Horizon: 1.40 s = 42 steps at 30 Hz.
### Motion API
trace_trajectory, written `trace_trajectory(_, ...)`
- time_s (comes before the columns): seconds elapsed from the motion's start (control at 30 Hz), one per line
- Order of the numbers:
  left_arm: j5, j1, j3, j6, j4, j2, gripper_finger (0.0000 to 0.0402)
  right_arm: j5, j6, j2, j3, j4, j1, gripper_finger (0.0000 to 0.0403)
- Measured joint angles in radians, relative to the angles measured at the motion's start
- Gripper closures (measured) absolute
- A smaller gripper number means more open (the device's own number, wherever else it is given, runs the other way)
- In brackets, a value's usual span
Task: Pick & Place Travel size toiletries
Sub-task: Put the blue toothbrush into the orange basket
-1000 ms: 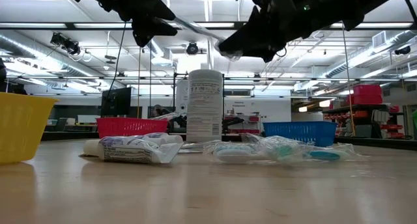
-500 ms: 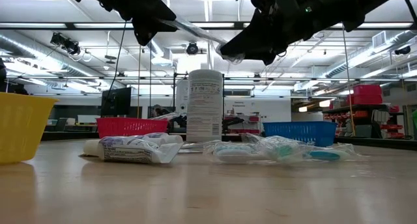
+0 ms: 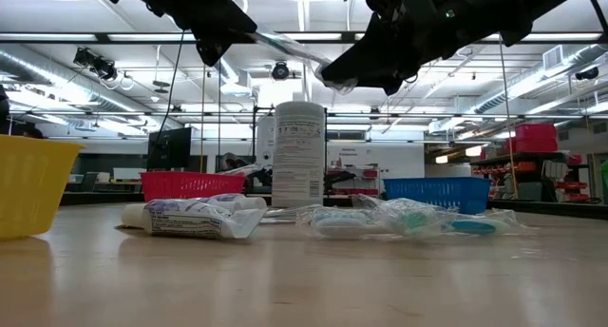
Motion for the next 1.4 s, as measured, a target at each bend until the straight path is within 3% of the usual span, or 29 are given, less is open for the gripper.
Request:
trace_trajectory(0.3,-0.001,0.000,0.000,0.000,0.000,0.000,0.0323,-0.001,0.000,0.000,0.000,0.000,0.000,0.0329)
trace_trajectory(0.5,-0.003,0.000,0.000,-0.001,0.000,0.000,0.0348,0.000,0.000,0.000,0.000,0.000,0.000,0.0329)
trace_trajectory(1.4,-0.010,0.000,-0.001,-0.001,-0.005,0.000,0.0347,-0.001,0.000,0.000,0.000,0.001,0.000,0.0306)
